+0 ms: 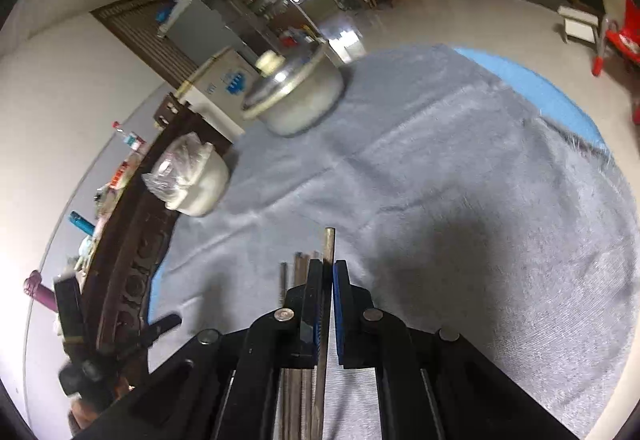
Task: Organize utensils
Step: 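Lift the chopstick upright with the right gripper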
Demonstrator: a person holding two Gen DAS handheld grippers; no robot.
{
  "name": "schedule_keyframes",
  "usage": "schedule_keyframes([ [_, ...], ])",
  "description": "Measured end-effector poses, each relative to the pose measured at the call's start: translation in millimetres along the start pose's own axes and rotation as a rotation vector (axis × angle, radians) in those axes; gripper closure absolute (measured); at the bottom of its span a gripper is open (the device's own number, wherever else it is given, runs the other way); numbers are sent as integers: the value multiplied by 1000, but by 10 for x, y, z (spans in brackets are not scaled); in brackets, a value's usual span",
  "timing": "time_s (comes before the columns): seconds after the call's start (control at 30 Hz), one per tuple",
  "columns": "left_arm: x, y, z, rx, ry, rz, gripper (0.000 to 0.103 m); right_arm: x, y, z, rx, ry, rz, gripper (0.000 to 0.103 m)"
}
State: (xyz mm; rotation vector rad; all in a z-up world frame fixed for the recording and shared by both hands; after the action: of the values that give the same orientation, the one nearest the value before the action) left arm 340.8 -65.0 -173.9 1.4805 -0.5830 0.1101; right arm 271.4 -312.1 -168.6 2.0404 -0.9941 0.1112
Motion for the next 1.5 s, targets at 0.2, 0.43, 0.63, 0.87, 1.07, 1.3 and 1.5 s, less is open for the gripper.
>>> schedule_keyframes([
  [0.2,441,-526,390,-58,6,-166,102,31,-334,174,-70,-25,-84,97],
  [0.43,581,-857,623,-112,41,-242,99,70,-560,266,-111,-16,-142,97],
  [0.63,649,-871,672,-101,21,-213,85,70,-666,291,-186,9,-154,97],
  [0.87,718,-804,633,-28,-56,-186,93,58,-781,210,-345,75,-184,94],
  [1.07,752,-705,407,-5,-88,-188,93,81,-884,99,-440,125,-214,93],
  [1.3,785,-595,328,0,-91,-148,96,13,-970,-47,-514,235,-163,95],
  [1.5,734,-169,16,-54,-13,-43,97,-75,-685,-63,-373,194,-100,96],
])
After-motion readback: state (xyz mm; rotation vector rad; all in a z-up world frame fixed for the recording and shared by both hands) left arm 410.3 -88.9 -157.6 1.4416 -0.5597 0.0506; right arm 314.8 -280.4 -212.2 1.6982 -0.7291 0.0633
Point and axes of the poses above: each gripper's, at about its wrist camera, not at the fingertips, and y roughly against the way its jaws point, z to its right, x to its top, the point moved 1 cm from there along -y, roughly the way its jaws point, and after that the axes turned 8 degrees about -y, right-handed, at the moved point
